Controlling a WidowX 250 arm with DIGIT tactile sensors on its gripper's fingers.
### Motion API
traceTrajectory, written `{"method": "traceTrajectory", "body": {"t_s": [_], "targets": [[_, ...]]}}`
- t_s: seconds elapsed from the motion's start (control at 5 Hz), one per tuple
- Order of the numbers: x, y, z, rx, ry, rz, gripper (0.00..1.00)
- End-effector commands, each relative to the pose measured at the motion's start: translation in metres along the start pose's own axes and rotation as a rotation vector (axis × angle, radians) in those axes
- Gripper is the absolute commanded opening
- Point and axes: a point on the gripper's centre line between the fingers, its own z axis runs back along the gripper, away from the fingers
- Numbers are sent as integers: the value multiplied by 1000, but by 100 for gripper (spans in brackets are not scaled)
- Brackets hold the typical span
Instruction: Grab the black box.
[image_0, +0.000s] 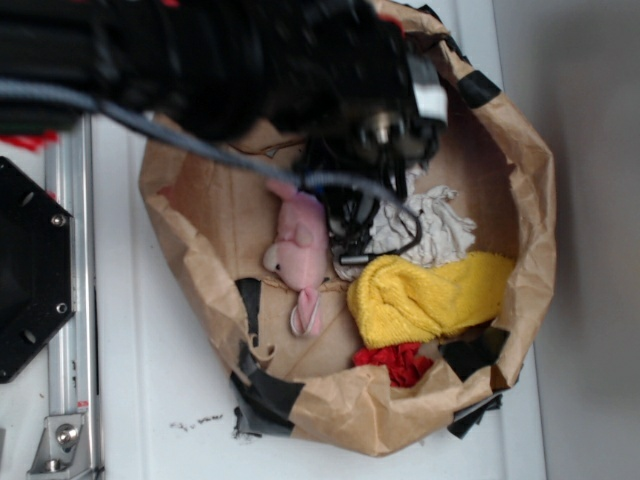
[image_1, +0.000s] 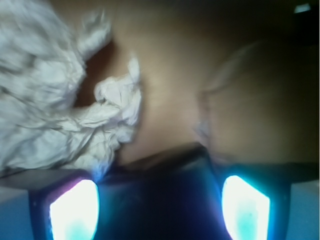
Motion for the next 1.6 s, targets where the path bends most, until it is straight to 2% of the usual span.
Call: {"method": "traceTrajectory", "body": {"t_s": [0.0,0.4,0.6,1.0,1.2,1.4], "targets": [[5,-28,-39,38,43,-77,100],[-1,-19,-31,24,14,-53,100],[2,-15,-22,28,2,-77,0],[4,-23,76,20,-133,-56,0],[-24,-39,129,-16,-99,2,0],[-35,-47,182,-73,-80,2,0]]}}
